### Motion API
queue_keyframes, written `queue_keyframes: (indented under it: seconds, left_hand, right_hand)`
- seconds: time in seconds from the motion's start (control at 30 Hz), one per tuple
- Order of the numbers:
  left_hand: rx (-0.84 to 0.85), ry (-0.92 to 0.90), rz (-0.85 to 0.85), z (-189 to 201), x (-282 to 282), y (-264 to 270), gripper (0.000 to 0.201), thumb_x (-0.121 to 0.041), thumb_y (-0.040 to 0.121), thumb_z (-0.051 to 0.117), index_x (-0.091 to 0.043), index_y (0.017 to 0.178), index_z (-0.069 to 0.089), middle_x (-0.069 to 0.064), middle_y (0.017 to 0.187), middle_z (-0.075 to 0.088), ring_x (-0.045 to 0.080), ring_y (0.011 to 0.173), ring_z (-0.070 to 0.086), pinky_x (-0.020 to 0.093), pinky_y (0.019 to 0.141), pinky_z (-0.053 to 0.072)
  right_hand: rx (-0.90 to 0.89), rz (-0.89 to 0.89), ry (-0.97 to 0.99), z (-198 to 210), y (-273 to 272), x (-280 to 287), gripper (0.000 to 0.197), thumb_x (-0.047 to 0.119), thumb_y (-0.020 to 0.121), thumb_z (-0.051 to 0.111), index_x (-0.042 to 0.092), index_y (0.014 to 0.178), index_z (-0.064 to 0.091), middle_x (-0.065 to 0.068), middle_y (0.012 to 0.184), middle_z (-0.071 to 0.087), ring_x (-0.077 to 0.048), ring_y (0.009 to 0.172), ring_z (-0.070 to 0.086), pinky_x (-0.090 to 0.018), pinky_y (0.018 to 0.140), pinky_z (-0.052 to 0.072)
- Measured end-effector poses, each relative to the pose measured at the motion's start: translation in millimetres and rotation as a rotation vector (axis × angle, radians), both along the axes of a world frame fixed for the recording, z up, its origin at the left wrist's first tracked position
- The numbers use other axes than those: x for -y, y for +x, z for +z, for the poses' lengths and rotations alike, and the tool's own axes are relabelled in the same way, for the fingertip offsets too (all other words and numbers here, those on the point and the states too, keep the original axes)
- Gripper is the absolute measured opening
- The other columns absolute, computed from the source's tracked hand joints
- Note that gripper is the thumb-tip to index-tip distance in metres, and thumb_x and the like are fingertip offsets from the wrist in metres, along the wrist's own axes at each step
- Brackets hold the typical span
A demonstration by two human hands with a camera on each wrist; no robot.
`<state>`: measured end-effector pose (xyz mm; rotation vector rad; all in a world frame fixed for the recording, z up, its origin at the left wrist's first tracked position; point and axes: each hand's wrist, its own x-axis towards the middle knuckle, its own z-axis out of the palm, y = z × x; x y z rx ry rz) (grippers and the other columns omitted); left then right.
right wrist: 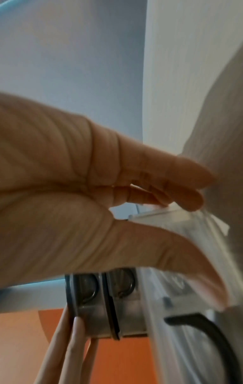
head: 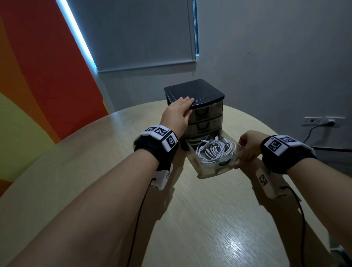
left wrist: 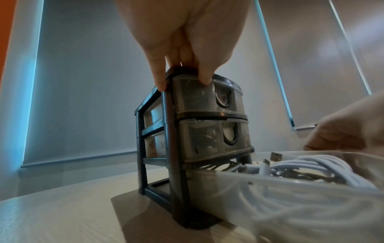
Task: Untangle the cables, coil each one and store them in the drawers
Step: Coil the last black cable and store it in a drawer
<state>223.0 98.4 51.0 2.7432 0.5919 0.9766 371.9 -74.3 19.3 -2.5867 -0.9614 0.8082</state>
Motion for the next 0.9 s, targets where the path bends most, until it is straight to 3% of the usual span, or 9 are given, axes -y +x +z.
queue_keyframes:
  seconds: [0.23, 0.3, 0.37, 0.47, 0.53, 0.63, 0.7, 0.77, 0.9]
  left_hand:
    - [0.087, 0.028, 0.012, -6.9, 1.9, 3.3, 0.037, -0.011, 0.094, 0.052, -0.010, 0.131, 0.053, 0.008, 0.136, 0.052, 0.022, 0.133, 0.042, 0.016, 0.108, 0.017]
    - [0.104, 0.026, 0.001, -6.9, 1.7, 1.4, 0.035, -0.010, 0.094, 0.053, -0.009, 0.129, 0.055, 0.009, 0.134, 0.054, 0.022, 0.131, 0.044, 0.015, 0.107, 0.017]
    - [0.116, 0.029, -0.012, -6.5, 0.3, 0.2, 0.034, -0.008, 0.093, 0.053, -0.008, 0.127, 0.057, 0.010, 0.132, 0.056, 0.023, 0.130, 0.046, 0.014, 0.106, 0.017]
    - [0.123, 0.028, -0.017, -6.6, -2.6, -1.2, 0.033, -0.003, 0.092, 0.052, -0.007, 0.125, 0.059, 0.011, 0.130, 0.058, 0.024, 0.128, 0.047, 0.018, 0.107, 0.020]
    - [0.124, 0.026, -0.011, -7.0, -3.2, -1.4, 0.033, -0.002, 0.092, 0.052, -0.007, 0.124, 0.060, 0.011, 0.129, 0.058, 0.025, 0.127, 0.048, 0.019, 0.108, 0.022]
    - [0.119, 0.031, 0.008, -7.7, -0.6, -2.2, 0.036, -0.009, 0.091, 0.057, -0.008, 0.127, 0.058, 0.009, 0.131, 0.057, 0.023, 0.129, 0.046, 0.015, 0.106, 0.019]
    - [0.096, 0.023, 0.025, -9.5, 2.6, -3.9, 0.045, -0.016, 0.088, 0.062, -0.011, 0.131, 0.053, 0.007, 0.136, 0.053, 0.021, 0.132, 0.041, 0.013, 0.105, 0.016]
    - [0.057, 0.013, 0.045, -11.8, 6.8, -5.6, 0.056, -0.020, 0.083, 0.068, -0.012, 0.135, 0.048, 0.006, 0.140, 0.046, 0.021, 0.135, 0.035, 0.019, 0.109, 0.017]
    - [-0.147, 0.093, 0.155, -18.5, 18.6, -6.8, 0.091, -0.039, 0.074, 0.074, -0.015, 0.145, 0.023, 0.004, 0.151, 0.022, 0.021, 0.142, 0.013, 0.039, 0.117, 0.017]
  right_hand:
    - [-0.017, -0.076, 0.329, -14.0, -2.3, -25.6, 0.044, 0.016, 0.054, 0.090, 0.005, 0.080, 0.057, -0.018, 0.087, 0.070, -0.029, 0.079, 0.068, -0.043, 0.075, 0.057]
    - [0.033, -0.087, 0.349, -17.3, -1.0, -37.2, 0.050, 0.022, 0.056, 0.090, 0.005, 0.090, 0.057, -0.017, 0.096, 0.067, -0.032, 0.090, 0.065, -0.044, 0.078, 0.055]
    - [0.092, -0.111, 0.357, -19.6, 2.5, -46.3, 0.062, 0.026, 0.062, 0.086, 0.005, 0.109, 0.052, -0.014, 0.106, 0.060, -0.031, 0.100, 0.058, -0.037, 0.076, 0.048]
    - [0.146, -0.097, 0.384, -18.5, 6.1, -59.2, 0.088, 0.018, 0.063, 0.086, 0.005, 0.134, 0.036, -0.020, 0.124, 0.052, -0.034, 0.112, 0.051, -0.037, 0.083, 0.042]
    - [0.138, -0.056, 0.399, -16.5, 5.0, -66.0, 0.094, 0.013, 0.064, 0.085, 0.007, 0.141, 0.031, -0.019, 0.132, 0.049, -0.035, 0.118, 0.049, -0.037, 0.091, 0.041]
    - [0.065, -0.016, 0.400, -15.0, -0.9, -71.0, 0.080, 0.016, 0.065, 0.084, 0.009, 0.134, 0.044, -0.013, 0.132, 0.054, -0.030, 0.119, 0.051, -0.030, 0.091, 0.040]
    - [0.009, -0.009, 0.381, -13.8, -2.9, -69.4, 0.066, 0.020, 0.068, 0.083, 0.010, 0.126, 0.053, -0.010, 0.125, 0.059, -0.026, 0.109, 0.055, -0.029, 0.087, 0.040]
    - [-0.053, 0.003, 0.349, -13.7, 0.5, -65.4, 0.050, 0.022, 0.072, 0.080, 0.010, 0.116, 0.060, -0.008, 0.115, 0.064, -0.022, 0.099, 0.056, -0.029, 0.084, 0.042]
    - [-0.230, -0.049, 0.419, -10.2, 6.1, -60.3, 0.029, 0.012, 0.086, 0.062, 0.002, 0.113, 0.063, -0.013, 0.110, 0.063, -0.026, 0.102, 0.059, -0.035, 0.092, 0.050]
